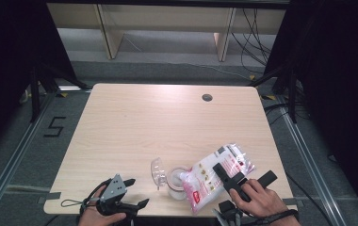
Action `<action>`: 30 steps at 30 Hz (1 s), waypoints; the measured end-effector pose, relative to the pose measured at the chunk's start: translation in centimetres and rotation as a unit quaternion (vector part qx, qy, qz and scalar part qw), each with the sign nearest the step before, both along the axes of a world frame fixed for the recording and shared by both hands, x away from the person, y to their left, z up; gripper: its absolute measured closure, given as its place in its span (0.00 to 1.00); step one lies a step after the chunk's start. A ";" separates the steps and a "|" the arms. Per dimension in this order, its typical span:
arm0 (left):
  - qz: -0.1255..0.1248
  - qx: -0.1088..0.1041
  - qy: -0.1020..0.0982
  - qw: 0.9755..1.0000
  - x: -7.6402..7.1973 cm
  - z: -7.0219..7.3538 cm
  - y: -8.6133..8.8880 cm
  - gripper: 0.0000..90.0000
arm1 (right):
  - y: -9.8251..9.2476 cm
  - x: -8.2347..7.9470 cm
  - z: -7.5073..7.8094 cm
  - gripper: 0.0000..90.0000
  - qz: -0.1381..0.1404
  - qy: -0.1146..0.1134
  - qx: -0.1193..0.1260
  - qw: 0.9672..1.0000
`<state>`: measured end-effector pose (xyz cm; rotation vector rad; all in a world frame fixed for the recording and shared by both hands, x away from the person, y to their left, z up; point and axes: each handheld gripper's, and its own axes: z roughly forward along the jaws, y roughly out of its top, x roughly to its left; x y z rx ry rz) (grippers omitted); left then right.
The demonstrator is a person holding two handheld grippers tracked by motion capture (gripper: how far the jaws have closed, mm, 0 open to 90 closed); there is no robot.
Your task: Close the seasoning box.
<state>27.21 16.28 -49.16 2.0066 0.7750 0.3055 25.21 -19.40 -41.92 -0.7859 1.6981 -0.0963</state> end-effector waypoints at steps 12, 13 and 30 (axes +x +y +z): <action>0.000 0.000 -0.001 1.000 0.0 0.0 0.0 0.19 | -0.1 0.1 -0.1 0.75 0.003 0.003 0.007 1.000; 0.001 -0.001 0.000 1.000 0.0 0.0 0.0 0.19 | -0.1 0.1 -0.1 0.75 0.002 0.004 0.008 1.000; 0.002 -0.002 0.003 1.000 0.0 -0.1 0.0 0.19 | -0.2 0.1 -0.1 0.76 0.001 0.006 0.008 1.000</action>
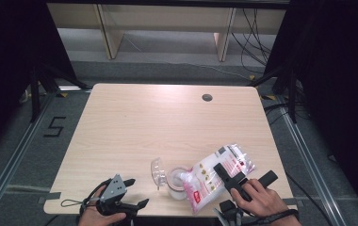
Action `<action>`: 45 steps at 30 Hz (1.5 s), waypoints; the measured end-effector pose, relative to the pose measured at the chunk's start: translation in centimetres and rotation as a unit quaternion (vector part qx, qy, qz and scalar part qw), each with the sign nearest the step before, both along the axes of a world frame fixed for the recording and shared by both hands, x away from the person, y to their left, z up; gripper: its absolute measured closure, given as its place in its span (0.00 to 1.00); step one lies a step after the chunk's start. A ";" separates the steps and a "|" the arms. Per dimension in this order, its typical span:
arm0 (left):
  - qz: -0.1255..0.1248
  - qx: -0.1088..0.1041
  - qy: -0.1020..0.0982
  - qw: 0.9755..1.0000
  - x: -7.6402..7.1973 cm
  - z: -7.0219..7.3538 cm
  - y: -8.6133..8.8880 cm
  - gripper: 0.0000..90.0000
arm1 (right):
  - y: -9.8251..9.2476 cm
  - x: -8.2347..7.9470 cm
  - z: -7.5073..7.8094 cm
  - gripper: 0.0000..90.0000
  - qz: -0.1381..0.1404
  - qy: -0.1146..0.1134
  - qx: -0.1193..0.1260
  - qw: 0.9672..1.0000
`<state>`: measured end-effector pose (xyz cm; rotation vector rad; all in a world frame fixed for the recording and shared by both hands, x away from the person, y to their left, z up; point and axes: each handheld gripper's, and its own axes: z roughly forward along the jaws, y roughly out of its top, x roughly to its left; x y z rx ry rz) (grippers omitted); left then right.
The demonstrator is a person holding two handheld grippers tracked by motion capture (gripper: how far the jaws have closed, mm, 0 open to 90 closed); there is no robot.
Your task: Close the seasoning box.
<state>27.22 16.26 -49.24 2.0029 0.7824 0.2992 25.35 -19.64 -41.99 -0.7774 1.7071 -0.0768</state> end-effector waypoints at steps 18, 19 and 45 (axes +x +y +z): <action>0.000 0.002 -0.003 1.000 0.0 0.0 0.0 0.19 | -0.2 0.2 -0.1 0.78 -0.003 0.005 0.004 1.000; 0.001 0.002 -0.003 1.000 0.0 0.0 0.0 0.19 | -0.2 0.2 -0.1 0.78 -0.003 0.006 0.004 1.000; -0.001 0.001 -0.001 1.000 0.0 0.0 0.2 0.19 | -0.2 0.4 -1.1 0.79 0.011 0.026 0.048 0.998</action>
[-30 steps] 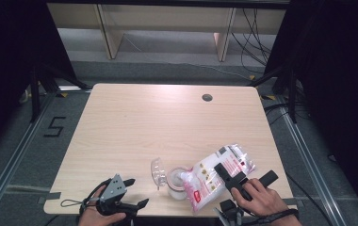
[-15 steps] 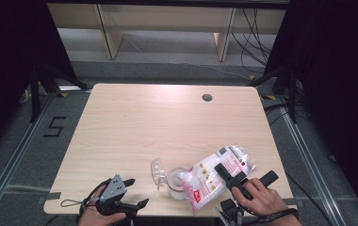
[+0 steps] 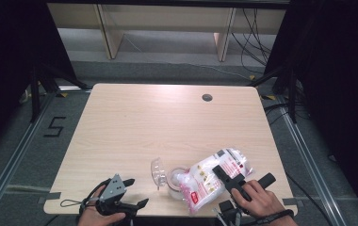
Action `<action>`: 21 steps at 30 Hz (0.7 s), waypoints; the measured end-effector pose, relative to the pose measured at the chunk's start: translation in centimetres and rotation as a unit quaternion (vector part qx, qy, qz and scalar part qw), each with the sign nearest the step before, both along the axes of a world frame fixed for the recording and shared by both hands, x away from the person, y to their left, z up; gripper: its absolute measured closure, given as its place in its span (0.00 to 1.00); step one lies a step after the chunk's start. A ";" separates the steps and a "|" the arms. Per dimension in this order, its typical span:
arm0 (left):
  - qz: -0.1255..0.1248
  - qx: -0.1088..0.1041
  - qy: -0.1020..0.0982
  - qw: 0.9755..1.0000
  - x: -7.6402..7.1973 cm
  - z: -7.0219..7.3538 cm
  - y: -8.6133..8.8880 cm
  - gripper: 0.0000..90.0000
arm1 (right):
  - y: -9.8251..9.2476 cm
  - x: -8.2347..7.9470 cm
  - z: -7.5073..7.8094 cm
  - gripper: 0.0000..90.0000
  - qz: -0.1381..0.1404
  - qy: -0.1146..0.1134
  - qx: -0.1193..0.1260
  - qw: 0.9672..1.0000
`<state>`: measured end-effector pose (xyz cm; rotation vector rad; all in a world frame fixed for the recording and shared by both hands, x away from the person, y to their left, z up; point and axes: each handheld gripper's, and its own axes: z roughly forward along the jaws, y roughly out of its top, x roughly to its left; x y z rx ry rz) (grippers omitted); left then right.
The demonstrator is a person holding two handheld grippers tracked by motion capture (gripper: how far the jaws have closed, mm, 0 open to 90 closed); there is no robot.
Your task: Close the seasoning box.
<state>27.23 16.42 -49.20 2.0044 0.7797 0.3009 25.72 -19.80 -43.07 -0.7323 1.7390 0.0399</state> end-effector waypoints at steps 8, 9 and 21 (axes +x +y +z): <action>0.002 0.009 0.000 1.000 0.1 0.0 0.0 0.19 | -0.6 0.0 -1.0 0.79 -0.012 0.020 0.045 0.999; 0.003 -0.001 0.002 1.000 0.0 -0.1 -0.1 0.19 | -0.7 -0.1 -1.2 0.79 -0.017 0.023 0.052 0.998; 0.004 0.001 -0.002 1.000 0.0 0.1 0.1 0.19 | -1.2 0.0 -1.9 0.79 -0.021 0.049 0.119 0.991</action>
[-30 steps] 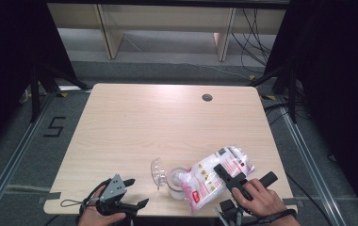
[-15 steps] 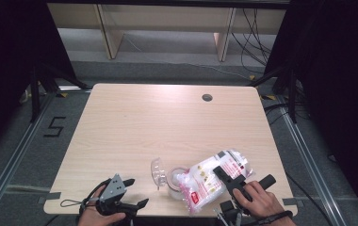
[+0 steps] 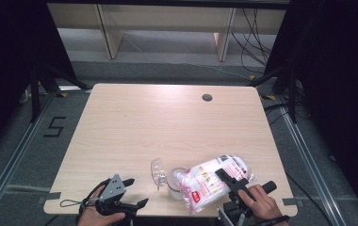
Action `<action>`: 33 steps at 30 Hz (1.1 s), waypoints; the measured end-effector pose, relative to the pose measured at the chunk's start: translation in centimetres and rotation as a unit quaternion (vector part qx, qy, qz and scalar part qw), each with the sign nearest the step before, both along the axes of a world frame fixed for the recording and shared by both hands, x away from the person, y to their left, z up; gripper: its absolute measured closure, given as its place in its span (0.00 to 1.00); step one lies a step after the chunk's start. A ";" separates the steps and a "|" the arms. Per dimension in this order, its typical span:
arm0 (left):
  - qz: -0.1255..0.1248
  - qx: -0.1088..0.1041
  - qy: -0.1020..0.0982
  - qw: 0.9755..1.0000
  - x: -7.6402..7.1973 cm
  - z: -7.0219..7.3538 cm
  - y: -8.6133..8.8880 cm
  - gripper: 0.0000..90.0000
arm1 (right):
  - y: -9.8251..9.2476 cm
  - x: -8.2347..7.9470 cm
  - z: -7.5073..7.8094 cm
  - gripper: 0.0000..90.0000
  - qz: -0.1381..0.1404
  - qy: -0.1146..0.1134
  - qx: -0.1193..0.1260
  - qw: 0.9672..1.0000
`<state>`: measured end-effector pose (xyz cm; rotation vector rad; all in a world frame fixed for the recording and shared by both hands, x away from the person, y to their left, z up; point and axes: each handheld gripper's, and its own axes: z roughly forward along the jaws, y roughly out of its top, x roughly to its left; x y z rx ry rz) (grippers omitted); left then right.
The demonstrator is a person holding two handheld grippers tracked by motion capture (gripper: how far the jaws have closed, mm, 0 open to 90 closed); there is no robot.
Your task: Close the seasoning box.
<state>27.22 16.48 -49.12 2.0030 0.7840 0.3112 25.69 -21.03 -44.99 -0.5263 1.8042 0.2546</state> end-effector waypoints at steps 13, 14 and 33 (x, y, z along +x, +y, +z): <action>-0.001 0.002 -0.001 1.000 0.0 0.0 0.0 0.19 | -1.2 0.4 0.3 0.80 -0.015 0.006 0.064 0.998; -0.001 0.002 -0.001 1.000 0.0 0.0 0.0 0.19 | -1.2 0.4 0.3 0.80 -0.018 0.010 0.073 0.997; -0.007 0.010 -0.009 1.000 0.1 0.1 0.1 0.19 | -3.1 2.4 0.0 0.80 -0.044 0.153 0.256 0.954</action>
